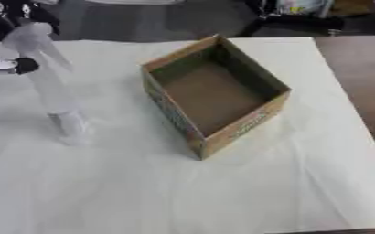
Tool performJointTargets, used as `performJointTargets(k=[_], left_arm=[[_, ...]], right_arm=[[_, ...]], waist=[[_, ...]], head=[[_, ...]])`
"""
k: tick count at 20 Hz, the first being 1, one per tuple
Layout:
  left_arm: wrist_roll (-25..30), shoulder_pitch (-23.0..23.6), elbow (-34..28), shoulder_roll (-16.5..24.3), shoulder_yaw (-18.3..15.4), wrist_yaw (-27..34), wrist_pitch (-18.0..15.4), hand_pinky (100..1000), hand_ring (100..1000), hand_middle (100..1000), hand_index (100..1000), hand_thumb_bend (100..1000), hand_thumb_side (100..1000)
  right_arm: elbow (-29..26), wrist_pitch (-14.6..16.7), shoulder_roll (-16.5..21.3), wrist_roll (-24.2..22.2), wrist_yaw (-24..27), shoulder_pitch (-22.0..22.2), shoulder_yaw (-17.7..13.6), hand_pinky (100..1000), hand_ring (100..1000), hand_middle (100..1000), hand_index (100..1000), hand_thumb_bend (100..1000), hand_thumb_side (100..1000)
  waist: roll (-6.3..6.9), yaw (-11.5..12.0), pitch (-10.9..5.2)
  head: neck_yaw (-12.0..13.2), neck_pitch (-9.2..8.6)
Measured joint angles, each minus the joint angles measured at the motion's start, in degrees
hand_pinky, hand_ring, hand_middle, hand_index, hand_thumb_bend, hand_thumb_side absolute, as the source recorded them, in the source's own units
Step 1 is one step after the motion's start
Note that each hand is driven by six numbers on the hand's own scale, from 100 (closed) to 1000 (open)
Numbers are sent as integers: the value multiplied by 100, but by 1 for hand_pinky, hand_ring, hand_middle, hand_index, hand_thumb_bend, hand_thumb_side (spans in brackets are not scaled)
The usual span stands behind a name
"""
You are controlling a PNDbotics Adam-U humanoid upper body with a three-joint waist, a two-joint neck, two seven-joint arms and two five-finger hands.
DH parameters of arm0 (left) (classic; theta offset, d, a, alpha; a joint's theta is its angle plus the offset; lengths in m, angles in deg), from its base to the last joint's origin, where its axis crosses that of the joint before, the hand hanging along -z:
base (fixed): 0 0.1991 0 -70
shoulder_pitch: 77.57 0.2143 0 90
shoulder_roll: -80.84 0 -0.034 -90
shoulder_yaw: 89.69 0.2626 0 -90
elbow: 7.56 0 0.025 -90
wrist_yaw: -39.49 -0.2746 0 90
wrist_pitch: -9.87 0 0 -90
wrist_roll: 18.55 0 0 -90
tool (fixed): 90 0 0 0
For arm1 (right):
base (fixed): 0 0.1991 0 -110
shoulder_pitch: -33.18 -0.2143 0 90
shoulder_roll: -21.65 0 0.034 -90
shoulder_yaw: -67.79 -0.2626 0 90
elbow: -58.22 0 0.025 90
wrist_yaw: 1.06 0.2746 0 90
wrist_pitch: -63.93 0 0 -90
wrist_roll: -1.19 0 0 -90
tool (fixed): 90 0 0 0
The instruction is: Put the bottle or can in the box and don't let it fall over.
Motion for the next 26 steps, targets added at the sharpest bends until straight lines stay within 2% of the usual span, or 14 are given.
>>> performJointTargets(k=[7, 13, 26], left_arm=[[-13, -30, 53, -33, 6, -71, -13, 825, 858, 674, 864, 367, 405], [-13, -72, 84, -100, 36, -95, -13, 757, 787, 595, 830, 353, 376], [-10, -111, 123, -157, 93, -195, -10, 696, 738, 538, 771, 306, 229]], right_arm=[[1, -14, -4, -14, 0, -1, -11, 726, 1000, 916, 986, 100, 359], [2, -15, -6, -27, 4, -1, -12, 726, 1000, 916, 986, 100, 363], [7, -12, -53, -55, 23, -1, -13, 726, 1000, 916, 986, 100, 371]], waist=[[2, -8, 6], [2, -21, 9], [2, -47, 35]], head=[[0, -1], [1, -7], [5, -51]])
